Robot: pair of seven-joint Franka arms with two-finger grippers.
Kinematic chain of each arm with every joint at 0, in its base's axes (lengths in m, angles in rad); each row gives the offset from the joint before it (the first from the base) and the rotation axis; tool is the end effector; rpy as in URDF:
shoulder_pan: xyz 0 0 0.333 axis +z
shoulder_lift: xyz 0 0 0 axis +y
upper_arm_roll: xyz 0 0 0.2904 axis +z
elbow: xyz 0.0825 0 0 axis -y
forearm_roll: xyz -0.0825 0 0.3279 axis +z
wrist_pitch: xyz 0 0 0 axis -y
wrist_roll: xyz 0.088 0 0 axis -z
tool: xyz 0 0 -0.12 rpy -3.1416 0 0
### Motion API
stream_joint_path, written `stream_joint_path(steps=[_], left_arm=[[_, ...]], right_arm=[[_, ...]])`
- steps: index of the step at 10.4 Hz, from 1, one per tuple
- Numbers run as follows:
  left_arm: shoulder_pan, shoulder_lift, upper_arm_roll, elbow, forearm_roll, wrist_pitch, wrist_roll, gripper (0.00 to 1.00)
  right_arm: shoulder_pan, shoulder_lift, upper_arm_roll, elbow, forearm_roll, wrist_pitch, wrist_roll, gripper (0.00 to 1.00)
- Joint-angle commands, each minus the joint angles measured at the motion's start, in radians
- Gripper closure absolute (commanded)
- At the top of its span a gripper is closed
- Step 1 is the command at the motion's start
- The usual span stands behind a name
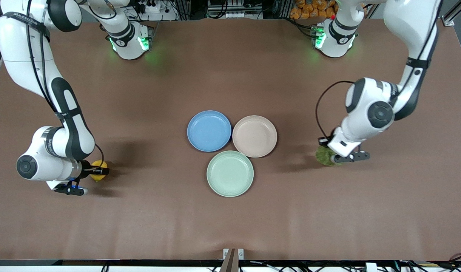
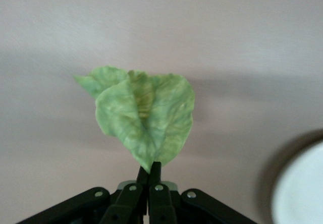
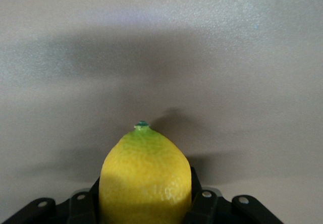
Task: Place lemon and lettuce in plates
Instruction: 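Close the left gripper on the lettuce while the right gripper grasps the lemon, then carry the lettuce with the left gripper onto the beige plate and release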
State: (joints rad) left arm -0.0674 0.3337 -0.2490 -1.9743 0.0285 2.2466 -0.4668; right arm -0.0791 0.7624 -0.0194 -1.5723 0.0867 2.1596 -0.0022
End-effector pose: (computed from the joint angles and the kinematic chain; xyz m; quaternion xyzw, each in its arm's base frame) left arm 0.5265 -0.1662 0.3012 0.9967 0.0714 -0.0347 0.0178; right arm 0.6175 -0.0552 0.1854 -0.9932 0.0729 0.0857 0.0312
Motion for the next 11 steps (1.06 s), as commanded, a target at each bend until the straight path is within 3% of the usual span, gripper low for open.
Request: stream_joint_path(steps=[1,4,7,10,11], left_arm=[[-0.005,-0.004,-0.111,0.029,0.017,-0.035,-0.235,1.00],[-0.060,0.031,-0.203,0.101,0.016,-0.035,-0.471,1.00],[-0.185,0.119,-0.197,0.192,0.024,-0.033,-0.633,1.00],[-0.236,0.186,-0.177,0.201,0.094,-0.030,-0.670,1.00],[-0.236,0.200,-0.176,0.203,0.102,-0.030,-0.670,0.80]], right_arm=[[0.009,-0.073,0.006,-0.015,0.007,-0.058,0.002,1.00],[0.024,-0.142,0.007,-0.015,0.002,-0.139,0.004,1.00],[0.079,-0.219,0.007,-0.022,0.005,-0.254,0.045,1.00],[0.154,-0.229,0.007,-0.028,0.008,-0.264,0.195,1.00],[0.176,-0.229,0.009,-0.029,0.010,-0.264,0.238,1.00]])
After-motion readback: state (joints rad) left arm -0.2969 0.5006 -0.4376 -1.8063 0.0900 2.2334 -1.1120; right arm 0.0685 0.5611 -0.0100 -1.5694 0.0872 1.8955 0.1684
